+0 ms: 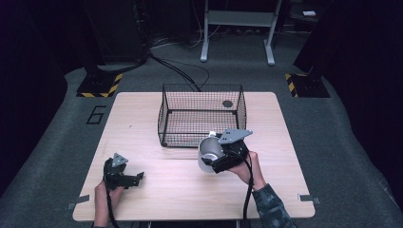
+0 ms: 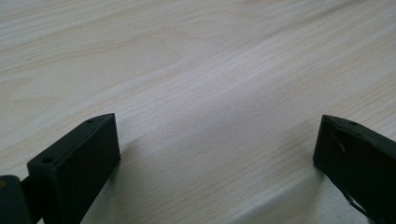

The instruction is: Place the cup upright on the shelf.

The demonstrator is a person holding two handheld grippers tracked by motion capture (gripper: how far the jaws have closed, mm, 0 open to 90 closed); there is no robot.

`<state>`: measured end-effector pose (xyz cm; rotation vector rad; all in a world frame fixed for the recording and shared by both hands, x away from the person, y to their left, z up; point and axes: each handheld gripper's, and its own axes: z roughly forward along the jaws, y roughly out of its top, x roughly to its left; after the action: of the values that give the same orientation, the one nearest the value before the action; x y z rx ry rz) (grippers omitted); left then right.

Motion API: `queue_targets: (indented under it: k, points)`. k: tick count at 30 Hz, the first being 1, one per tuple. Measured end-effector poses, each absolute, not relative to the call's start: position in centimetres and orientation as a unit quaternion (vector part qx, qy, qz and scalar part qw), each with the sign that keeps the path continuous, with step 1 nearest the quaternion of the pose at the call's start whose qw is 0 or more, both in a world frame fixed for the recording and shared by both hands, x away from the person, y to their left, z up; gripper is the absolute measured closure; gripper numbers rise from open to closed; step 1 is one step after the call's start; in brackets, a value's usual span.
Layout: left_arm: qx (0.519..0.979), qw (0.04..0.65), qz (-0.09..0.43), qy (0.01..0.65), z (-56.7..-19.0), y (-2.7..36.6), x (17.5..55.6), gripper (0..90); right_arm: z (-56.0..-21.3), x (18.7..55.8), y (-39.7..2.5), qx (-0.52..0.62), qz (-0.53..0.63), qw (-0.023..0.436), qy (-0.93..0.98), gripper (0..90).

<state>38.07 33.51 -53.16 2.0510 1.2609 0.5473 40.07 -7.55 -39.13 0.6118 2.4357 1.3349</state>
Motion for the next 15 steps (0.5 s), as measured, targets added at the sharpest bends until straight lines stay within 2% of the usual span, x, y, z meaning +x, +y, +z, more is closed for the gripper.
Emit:
queue_targets:
  k: [15]
  points:
    - [0.784, 0.33, 0.209, 0.482, -53.2, 33.5, 38.1, 0.5, -36.4, 41.6, -7.6, 0.213, 0.476, 0.154, 0.839, 5.8]
